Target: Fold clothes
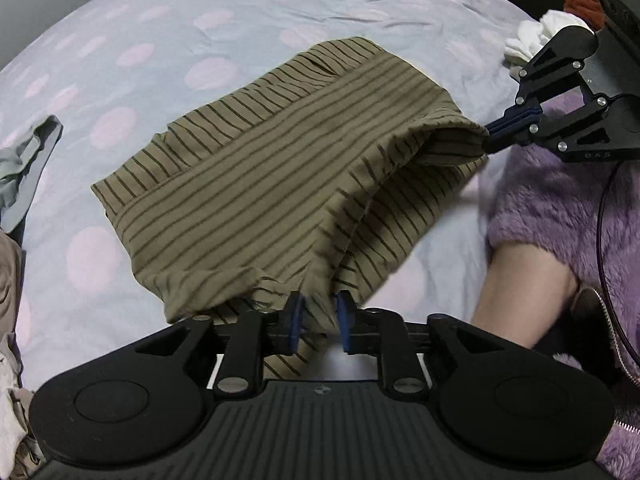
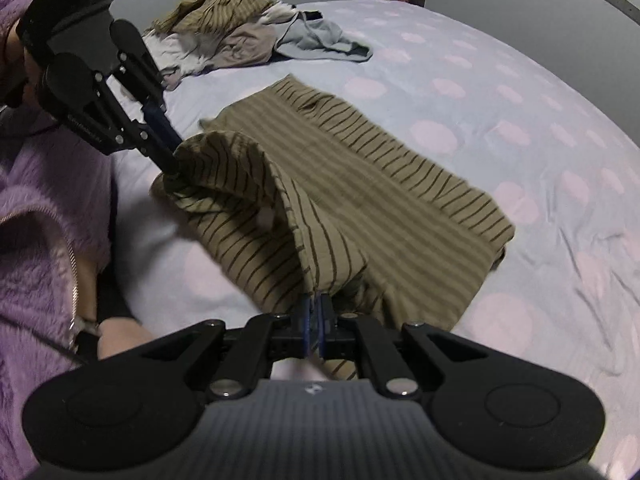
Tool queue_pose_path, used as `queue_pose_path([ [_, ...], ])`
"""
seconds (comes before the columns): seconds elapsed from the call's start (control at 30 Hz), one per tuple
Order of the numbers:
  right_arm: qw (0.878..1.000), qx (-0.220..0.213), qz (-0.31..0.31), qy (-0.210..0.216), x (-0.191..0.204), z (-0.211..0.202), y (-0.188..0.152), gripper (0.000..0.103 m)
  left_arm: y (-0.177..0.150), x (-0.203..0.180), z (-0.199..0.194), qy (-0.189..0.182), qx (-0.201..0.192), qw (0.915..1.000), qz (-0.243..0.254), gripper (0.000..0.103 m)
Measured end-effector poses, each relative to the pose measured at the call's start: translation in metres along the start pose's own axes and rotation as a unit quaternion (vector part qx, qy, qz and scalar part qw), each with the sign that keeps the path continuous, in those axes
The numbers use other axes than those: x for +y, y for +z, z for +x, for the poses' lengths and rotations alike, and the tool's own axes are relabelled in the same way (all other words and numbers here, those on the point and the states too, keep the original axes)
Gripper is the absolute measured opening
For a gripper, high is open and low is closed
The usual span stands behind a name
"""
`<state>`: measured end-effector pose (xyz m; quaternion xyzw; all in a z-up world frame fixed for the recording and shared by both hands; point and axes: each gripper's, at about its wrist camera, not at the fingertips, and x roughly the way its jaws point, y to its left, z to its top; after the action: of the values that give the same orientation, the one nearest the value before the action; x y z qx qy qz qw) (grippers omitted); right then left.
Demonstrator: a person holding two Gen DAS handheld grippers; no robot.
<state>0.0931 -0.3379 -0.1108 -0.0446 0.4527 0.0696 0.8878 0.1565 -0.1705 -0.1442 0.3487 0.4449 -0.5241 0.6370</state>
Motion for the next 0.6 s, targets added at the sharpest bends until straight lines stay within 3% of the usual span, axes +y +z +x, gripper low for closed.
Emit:
queue_pose_path([
  [0.17,1.0,-0.005,0.004,-0.004,0.011,-0.01,-0.013,0.01,-0.011,-0.015,-0.016,0.004,-0.006,0.9999,0.014,0.029],
  [0.3,0.999,-0.024,0.024,-0.014,0.014,-0.026,-0.021,0.014,-0.014,-0.016,-0.035,0.006,-0.035,0.9994,0.0,0.032],
  [0.37,0.998,-0.034,0.054,-0.024,0.01,-0.031,-0.022,0.021,-0.014,-0.01,-0.043,0.015,-0.064,0.9971,-0.038,0.039],
  [0.43,0.994,-0.044,0.091,-0.037,0.005,-0.034,-0.021,0.024,-0.011,-0.002,-0.05,0.027,-0.094,0.9917,-0.084,0.039],
  [0.6,0.986,-0.065,0.146,-0.042,0.006,-0.023,-0.002,0.024,0.006,0.004,-0.037,0.037,-0.103,0.9833,-0.145,0.033],
])
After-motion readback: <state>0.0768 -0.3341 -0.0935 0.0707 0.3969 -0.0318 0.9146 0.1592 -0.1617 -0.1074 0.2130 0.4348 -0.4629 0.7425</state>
